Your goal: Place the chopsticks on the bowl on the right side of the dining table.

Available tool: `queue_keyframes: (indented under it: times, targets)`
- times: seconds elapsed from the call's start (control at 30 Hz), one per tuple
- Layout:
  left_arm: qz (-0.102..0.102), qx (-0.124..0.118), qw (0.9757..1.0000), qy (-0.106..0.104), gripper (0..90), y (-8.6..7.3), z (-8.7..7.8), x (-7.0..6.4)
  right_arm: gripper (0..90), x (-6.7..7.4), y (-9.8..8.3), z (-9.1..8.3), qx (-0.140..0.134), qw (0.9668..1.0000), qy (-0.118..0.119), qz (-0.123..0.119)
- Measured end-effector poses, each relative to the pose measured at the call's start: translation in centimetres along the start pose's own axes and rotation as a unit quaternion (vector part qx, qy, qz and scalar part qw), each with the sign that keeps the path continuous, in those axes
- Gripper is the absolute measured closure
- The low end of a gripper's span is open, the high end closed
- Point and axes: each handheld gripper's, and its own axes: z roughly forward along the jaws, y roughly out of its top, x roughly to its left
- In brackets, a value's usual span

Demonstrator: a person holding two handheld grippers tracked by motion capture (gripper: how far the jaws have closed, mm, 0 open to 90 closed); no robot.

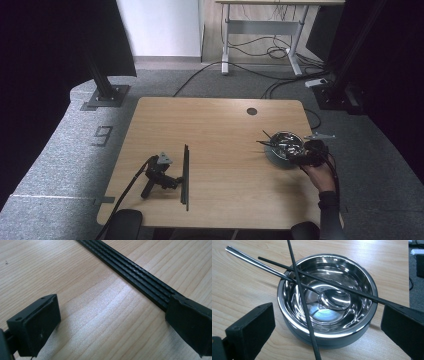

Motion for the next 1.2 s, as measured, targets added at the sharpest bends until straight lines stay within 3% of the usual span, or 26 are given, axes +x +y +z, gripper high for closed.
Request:
queue_keyframes:
  times: [0.37,0.77,1.2]
  targets:
    - [0.0,0.0,1.0,0.0,0.0,0.0,0.0,0.0,0.0,-1.3,-1.5,0.7,0.015,0.9994,-0.029,0.011]
    - [0.0,0.0,1.0,0.0,0.0,0.0,0.0,0.0,0.0,-1.6,-2.1,0.5,0.021,0.9995,-0.018,0.015]
    - [0.0,0.0,1.0,0.0,0.0,0.0,0.0,0.0,0.0,-1.6,-2.5,0.6,0.032,0.9995,-0.006,0.003]
